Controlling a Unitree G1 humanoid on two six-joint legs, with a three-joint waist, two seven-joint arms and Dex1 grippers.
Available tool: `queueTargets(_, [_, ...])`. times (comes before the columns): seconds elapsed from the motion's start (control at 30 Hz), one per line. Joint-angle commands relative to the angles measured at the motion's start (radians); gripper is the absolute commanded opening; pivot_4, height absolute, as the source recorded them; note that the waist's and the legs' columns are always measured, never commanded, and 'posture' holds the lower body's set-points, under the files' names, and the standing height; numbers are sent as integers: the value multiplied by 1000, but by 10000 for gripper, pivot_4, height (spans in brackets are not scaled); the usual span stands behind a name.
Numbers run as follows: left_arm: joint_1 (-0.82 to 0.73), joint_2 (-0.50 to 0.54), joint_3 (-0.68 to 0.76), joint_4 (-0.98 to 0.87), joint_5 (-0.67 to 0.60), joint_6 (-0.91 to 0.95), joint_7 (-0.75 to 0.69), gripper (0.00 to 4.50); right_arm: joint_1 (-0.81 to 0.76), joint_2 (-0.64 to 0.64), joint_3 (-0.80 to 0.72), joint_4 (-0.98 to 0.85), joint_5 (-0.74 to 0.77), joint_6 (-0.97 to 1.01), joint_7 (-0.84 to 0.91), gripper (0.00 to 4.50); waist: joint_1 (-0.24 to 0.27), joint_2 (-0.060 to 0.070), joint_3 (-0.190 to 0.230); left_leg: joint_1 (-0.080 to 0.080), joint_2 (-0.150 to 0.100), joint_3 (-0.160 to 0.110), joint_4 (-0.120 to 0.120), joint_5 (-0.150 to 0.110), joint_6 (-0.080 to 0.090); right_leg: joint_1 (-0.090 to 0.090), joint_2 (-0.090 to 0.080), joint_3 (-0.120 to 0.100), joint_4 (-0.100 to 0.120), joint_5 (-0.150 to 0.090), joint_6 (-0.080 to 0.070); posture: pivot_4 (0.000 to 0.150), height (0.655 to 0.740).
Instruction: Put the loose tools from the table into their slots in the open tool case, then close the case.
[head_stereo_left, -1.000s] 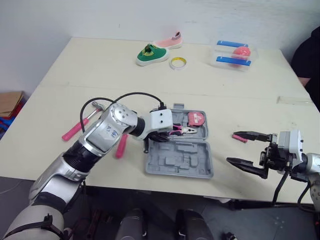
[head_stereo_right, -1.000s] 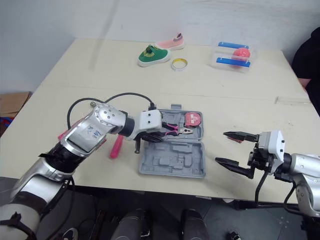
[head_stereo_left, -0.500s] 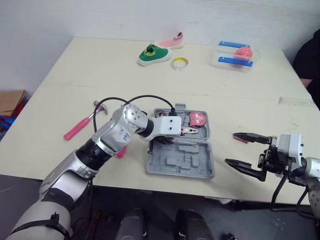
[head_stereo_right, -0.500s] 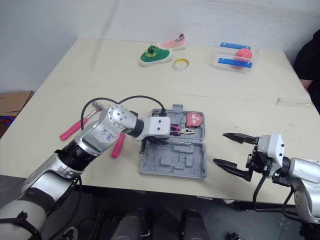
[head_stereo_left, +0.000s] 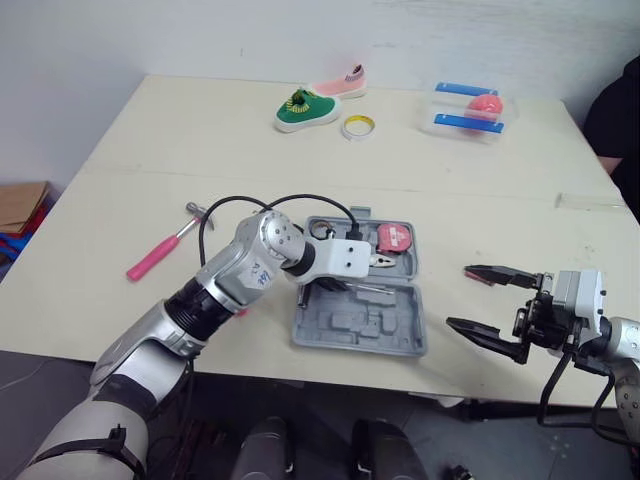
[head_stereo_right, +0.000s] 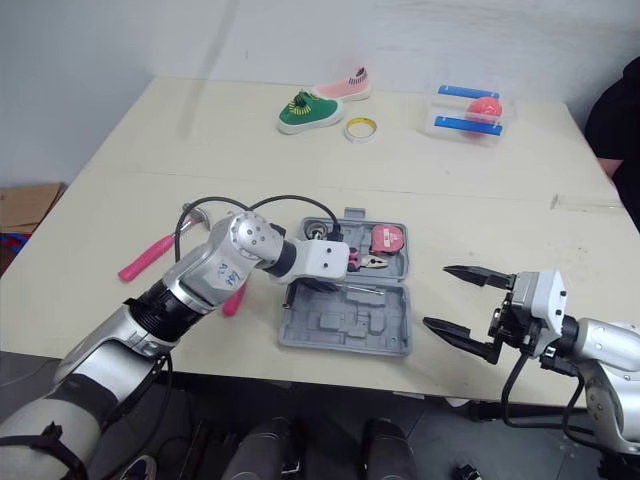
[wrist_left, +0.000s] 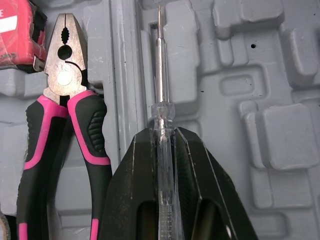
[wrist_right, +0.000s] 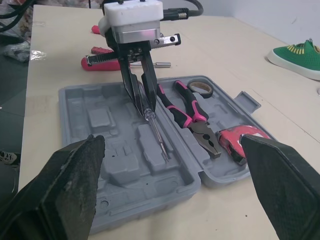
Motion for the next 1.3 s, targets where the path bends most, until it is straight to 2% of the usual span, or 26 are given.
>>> queueTargets(0.03, [-7,13,4,-8,37,10,-9,318,-9,-4,-28,-21,21,-2,-2,45000,0,0,0,0,0,0,0,0,0,0,0,0,0,0,0,1500,7400])
queueTargets(0.47, [-26,39,-6,-28,80,-5,-66,318,-9,4,-28,-15,19,-12,6,45000,0,0,0,0,0,0,0,0,0,0,1,0,0,0,0,1500,7400])
queueTargets(0.9, [1,-2,19,1,78,-56,-56,318,-3,10,-26,-9,16,-22,12,45000,1,0,0,0,0,0,1,0,1,0,0,0,1,0,0,1500,7400])
queueTargets(0.97, [-1,-10,38,12,82,-106,-20,9629,-4,11,-25,-6,17,-24,13,45000,1,0,0,0,0,0,1,0,1,0,0,0,1,0,0,1500,7400])
queueTargets(1.03, [-6,-14,64,-4,62,-154,-14,17078,-4,12,-24,-4,18,-26,16,45000,1,0,0,0,-1,0,1,0,1,0,0,0,1,0,0,1500,7400])
queueTargets(1.13, [-9,-14,104,-43,29,-152,-26,31822,-3,11,-25,-1,21,-28,22,45000,0,0,0,0,-1,0,1,0,1,0,0,0,1,0,0,1500,7400])
queueTargets(1.3, [24,1,187,-101,-41,-139,-38,31822,-4,9,-24,-1,21,-23,25,45000,-2,0,0,0,0,0,1,0,1,0,0,0,1,0,0,1500,7400])
